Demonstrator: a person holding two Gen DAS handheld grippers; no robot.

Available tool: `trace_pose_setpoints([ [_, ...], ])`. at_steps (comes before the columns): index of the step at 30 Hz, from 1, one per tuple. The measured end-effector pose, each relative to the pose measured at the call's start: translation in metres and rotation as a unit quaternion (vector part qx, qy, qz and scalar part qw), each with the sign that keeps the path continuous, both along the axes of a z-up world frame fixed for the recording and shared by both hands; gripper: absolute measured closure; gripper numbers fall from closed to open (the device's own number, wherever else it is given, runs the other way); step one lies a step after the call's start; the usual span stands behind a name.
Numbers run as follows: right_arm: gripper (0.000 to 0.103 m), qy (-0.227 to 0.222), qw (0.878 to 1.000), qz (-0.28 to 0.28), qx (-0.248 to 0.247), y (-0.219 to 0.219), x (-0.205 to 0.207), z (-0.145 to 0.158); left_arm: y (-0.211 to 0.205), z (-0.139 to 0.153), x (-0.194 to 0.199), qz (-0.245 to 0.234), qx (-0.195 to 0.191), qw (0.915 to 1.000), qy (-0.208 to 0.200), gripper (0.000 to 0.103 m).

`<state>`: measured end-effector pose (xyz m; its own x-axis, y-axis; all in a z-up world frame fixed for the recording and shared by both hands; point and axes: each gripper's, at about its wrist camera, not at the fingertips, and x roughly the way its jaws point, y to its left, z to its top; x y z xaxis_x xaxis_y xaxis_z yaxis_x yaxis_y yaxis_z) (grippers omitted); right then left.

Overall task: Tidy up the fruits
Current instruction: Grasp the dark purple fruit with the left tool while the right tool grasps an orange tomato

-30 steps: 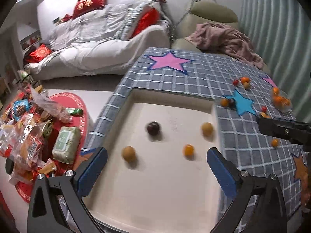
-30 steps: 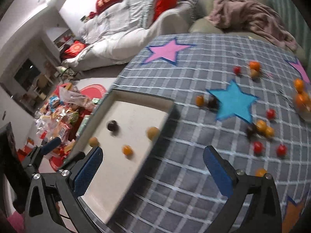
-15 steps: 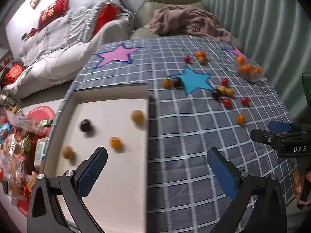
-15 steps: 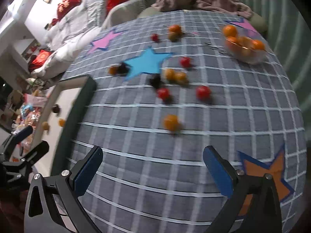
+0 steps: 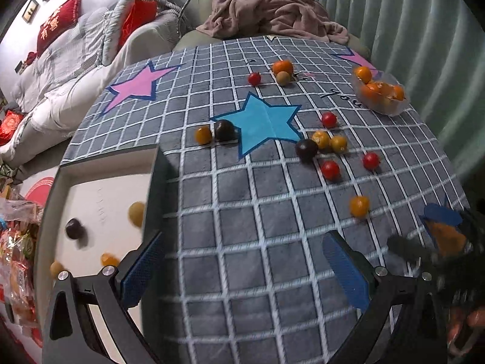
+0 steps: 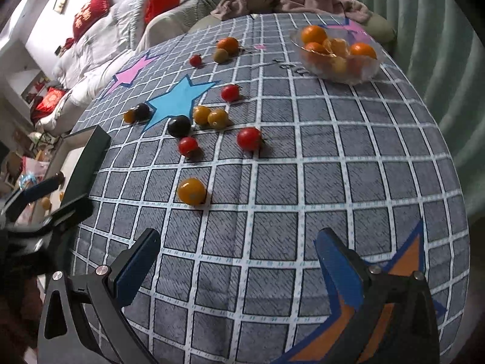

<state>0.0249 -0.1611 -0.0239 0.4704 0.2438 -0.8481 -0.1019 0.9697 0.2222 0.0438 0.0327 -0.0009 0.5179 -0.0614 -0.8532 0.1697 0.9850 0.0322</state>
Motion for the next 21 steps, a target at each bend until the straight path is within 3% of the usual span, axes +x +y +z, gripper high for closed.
trace_pose_setpoints([
  [5,0.0,-0.03,0.999,0.036,-0.023,0.02,0.003,0.0,-0.014,-0.006,0.032,0.0,-0.026,0.9996,0.008,0.0],
  [18,0.01,-0.052,0.996,0.062,-0.036,0.041,0.018,-0.012,-0.045,-0.03,0.083,-0.026,-0.028,0.9993,-0.002,0.001],
  [21,0.012,-0.054,0.996,0.064,-0.036,0.042,0.022,-0.013,-0.047,-0.036,0.09,-0.03,-0.039,0.9987,0.011,0.016],
])
